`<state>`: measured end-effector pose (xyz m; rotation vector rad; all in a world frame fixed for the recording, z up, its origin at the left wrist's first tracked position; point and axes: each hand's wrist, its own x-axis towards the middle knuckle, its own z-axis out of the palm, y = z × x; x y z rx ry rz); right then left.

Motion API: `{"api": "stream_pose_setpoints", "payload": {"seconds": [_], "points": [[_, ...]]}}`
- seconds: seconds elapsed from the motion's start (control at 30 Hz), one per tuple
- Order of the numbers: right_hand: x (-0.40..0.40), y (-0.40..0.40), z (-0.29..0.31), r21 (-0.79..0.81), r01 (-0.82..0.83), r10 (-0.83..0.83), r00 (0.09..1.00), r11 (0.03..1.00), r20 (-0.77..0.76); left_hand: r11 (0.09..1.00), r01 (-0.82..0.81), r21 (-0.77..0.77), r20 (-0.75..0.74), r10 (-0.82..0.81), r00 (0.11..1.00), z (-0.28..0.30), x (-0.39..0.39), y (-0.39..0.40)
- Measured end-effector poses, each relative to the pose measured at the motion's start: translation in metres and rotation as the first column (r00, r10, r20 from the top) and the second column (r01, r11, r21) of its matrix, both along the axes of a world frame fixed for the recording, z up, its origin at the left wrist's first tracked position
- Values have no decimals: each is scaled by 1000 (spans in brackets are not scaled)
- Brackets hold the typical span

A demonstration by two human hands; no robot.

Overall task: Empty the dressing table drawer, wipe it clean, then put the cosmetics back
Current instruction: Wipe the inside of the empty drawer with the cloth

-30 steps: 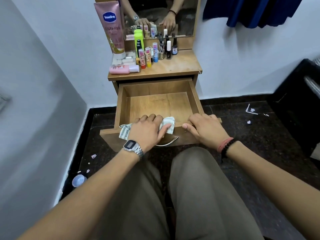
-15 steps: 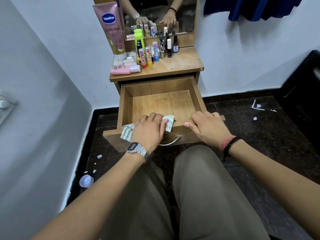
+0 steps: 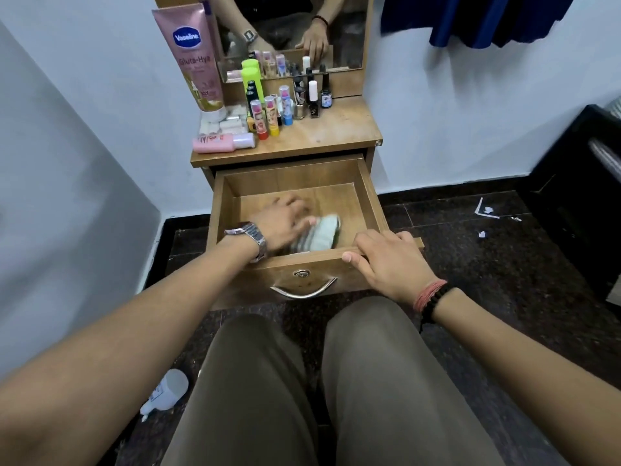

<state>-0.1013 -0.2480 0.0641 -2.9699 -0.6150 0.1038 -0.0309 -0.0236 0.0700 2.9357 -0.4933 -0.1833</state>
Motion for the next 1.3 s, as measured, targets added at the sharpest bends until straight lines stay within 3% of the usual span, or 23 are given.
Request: {"api": "stream_pose_setpoints", "payload": {"seconds": [0.07,0.17,0.27,0.4,0.6,0.8,0.87,1.13,1.3], "points": [[-2,2,4,5,-4,4,1000,1000,-3,996,27,84,-202,-9,979,-22,8,-2],[6,4,13,70,-3,12,993,998,-121,973,57,222,-337,22,941,-39,25,-2],[28,7,19,98,-8,34,966,995,-258,960,77,269,-333,18,943,-42,40,-4],[72,17,13,-12,49,-50,985,999,-165,972,18,232,-309,56,950,-45,56,6],[102,23,-8,-13,225,-220,938,974,-269,960,-85,267,-297,166,940,-56,54,11],[102,19,-11,33,223,-204,934,974,-292,932,234,275,-315,-143,938,-51,32,-48],[102,19,-10,45,225,-202,936,973,-290,918,274,286,-319,-178,931,-50,39,-44],[102,20,-9,71,221,-192,937,973,-293,939,-48,339,-319,163,934,-45,61,-7],[105,19,-15,55,223,-197,934,973,-299,911,210,354,-346,-81,935,-45,35,-71]]}}
